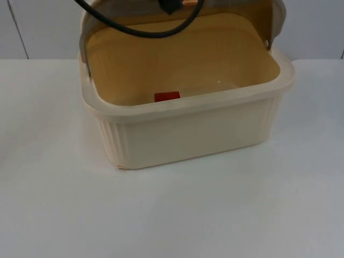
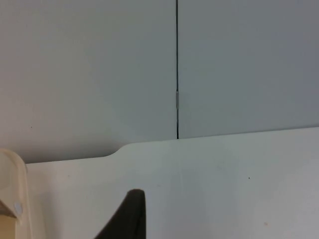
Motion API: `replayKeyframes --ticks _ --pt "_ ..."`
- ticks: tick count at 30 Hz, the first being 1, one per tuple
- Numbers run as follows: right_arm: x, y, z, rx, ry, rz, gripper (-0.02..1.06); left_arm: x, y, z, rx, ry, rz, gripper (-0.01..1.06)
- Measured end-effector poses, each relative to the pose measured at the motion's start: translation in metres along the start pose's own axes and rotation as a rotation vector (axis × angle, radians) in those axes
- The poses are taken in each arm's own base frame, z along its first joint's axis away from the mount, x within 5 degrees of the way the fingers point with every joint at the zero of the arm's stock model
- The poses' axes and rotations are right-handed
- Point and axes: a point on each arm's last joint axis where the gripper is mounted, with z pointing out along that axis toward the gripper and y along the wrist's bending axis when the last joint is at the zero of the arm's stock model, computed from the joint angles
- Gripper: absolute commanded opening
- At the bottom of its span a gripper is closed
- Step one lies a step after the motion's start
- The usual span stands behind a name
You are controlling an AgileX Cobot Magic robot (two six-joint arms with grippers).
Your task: Open the box lid with the left hand, place the block into the box with the right hand, then close the box lid with the left hand.
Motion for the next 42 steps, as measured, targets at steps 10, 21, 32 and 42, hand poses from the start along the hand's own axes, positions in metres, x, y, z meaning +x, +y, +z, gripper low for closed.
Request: replayKeyframes --ticks 10,21,32,42 --pt "0.000 0.000 0.000 0.000 0.000 0.000 1.05 -0.016 -0.019 0.005 0.011 0.039 0.060 0.00" --pt "0.000 0.000 0.000 0.000 0.001 0.000 1.05 -0.010 -0.031 0.001 -0.079 0.035 0.097 0.00" --pt "0.000 0.001 0.000 -0.016 -0.001 0.020 1.05 0.015 -0.092 0.004 -0.041 0.063 0.162 0.00" --pt "0.000 0.002 0.000 -0.018 0.004 0.022 1.05 0.030 -0.140 0.013 0.013 0.092 0.266 0.00"
